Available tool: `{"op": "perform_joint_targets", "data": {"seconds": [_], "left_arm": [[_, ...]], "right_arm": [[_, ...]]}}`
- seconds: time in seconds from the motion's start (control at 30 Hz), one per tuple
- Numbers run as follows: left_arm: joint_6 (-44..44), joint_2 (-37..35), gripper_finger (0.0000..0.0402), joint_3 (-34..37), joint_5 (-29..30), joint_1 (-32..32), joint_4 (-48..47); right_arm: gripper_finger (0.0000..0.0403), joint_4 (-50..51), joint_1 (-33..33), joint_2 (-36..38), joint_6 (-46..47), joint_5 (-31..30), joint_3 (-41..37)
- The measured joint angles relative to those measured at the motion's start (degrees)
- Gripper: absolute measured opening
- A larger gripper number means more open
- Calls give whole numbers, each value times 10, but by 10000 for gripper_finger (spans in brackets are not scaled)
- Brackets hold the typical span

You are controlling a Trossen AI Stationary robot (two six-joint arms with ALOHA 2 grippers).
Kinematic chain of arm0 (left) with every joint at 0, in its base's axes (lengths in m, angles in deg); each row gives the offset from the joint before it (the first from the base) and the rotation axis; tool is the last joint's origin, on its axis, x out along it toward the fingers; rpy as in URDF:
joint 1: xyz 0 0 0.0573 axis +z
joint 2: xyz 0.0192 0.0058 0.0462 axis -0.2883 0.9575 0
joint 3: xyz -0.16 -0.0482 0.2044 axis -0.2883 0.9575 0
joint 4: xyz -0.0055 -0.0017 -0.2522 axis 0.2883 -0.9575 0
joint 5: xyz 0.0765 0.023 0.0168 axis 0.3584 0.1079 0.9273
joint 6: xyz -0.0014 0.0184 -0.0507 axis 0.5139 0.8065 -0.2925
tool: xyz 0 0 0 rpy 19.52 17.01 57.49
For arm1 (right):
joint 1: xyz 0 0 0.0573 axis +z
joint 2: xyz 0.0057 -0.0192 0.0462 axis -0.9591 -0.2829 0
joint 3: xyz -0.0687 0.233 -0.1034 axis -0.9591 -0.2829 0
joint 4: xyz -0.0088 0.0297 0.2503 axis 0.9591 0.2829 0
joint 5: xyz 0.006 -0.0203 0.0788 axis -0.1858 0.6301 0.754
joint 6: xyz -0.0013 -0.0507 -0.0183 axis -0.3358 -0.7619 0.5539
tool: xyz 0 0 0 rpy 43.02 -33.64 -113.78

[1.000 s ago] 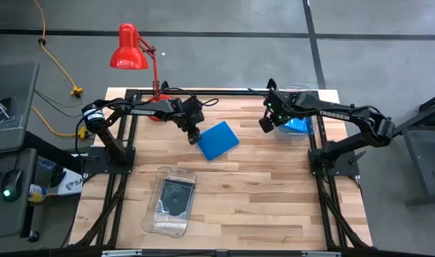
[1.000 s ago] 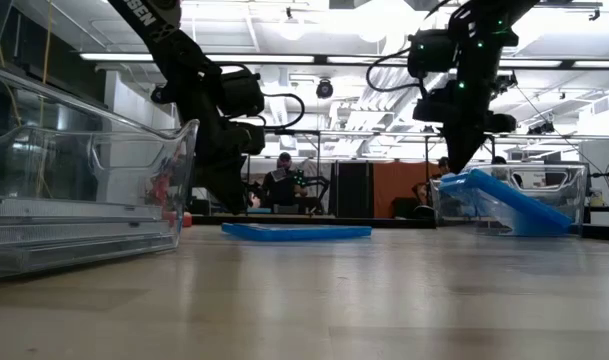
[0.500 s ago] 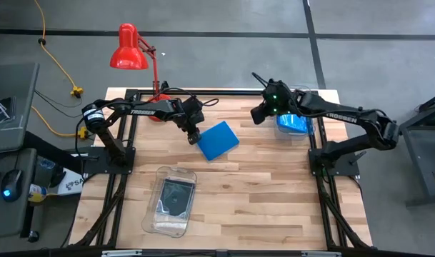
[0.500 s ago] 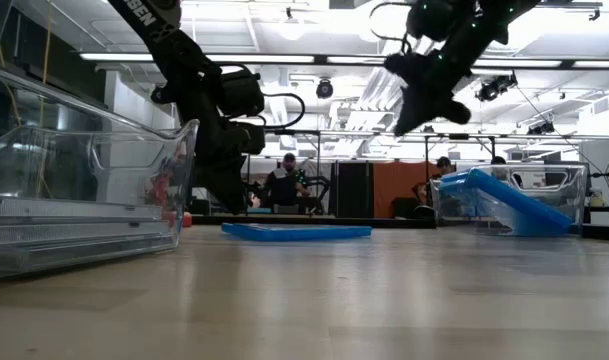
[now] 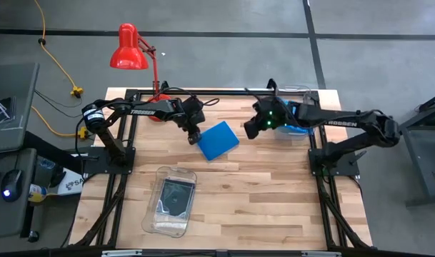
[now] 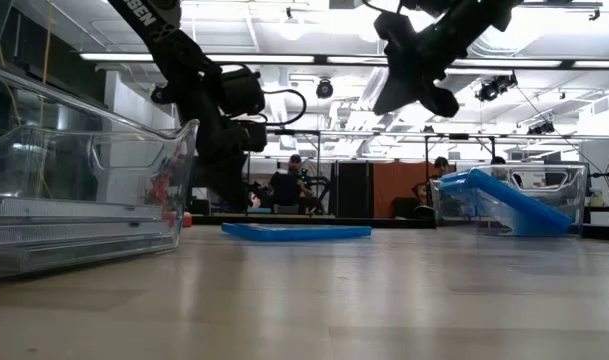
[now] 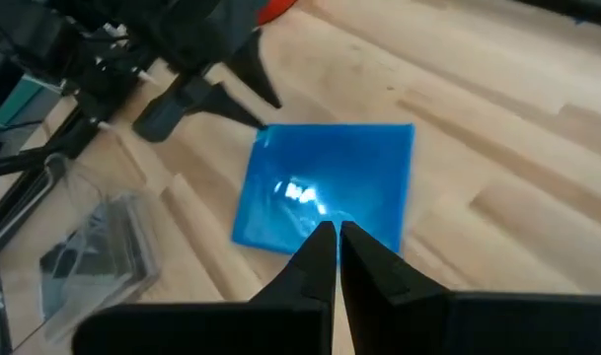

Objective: Pick & place jewel cases by type
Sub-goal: Put the blue cd case into the top transparent bin

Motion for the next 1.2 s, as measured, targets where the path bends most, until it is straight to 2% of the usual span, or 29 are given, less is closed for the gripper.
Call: {"op": "perform_joint_targets", "data": {"seconds": [0.2, 0.37, 0.57, 0.73, 1.03, 1.2], "left_arm": [[10, 0, 133, 0, -17, 0, 26], [1, 0, 133, 0, -18, 0, 15], [-28, 0, 133, 0, -22, 10, -8], [-61, 0, 133, 0, -38, 21, -16], [-100, 0, 133, 0, -92, 40, -31], [-78, 0, 133, 0, -142, 59, -47]], "right_arm": [[0, 0, 76, -8, 66, -83, 0], [0, 11, 114, -50, 117, -131, 0], [0, -2, 118, -128, 162, -117, 0], [0, -29, 118, -175, 166, -102, 0], [0, -30, 114, -190, 163, -102, 0], [0, -28, 113, -190, 161, -101, 0]]}}
